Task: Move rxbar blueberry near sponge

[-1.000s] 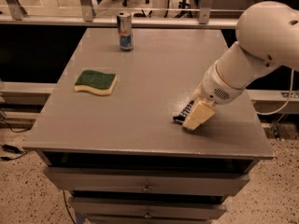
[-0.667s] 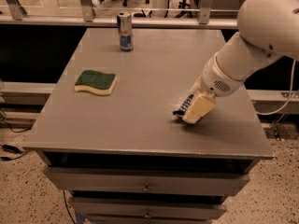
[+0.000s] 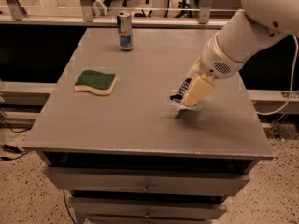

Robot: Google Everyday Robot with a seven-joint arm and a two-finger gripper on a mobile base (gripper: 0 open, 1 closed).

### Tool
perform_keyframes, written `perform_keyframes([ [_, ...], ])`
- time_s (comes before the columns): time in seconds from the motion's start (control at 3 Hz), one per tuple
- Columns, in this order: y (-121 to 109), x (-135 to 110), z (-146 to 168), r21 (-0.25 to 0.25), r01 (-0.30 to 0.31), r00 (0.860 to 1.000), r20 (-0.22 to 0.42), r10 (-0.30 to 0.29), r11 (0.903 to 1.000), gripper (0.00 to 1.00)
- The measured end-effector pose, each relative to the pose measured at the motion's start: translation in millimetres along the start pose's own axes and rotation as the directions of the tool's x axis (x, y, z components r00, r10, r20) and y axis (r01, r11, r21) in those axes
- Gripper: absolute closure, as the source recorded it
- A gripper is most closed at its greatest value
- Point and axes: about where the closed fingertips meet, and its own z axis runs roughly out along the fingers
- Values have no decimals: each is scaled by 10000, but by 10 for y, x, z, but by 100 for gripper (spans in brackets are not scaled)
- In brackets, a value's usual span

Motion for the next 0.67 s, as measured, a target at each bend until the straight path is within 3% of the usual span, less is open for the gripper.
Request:
perform_keyframes([
  [0.67, -259, -1017, 591, -440, 1117, 9834, 1486, -1040, 9928, 100],
])
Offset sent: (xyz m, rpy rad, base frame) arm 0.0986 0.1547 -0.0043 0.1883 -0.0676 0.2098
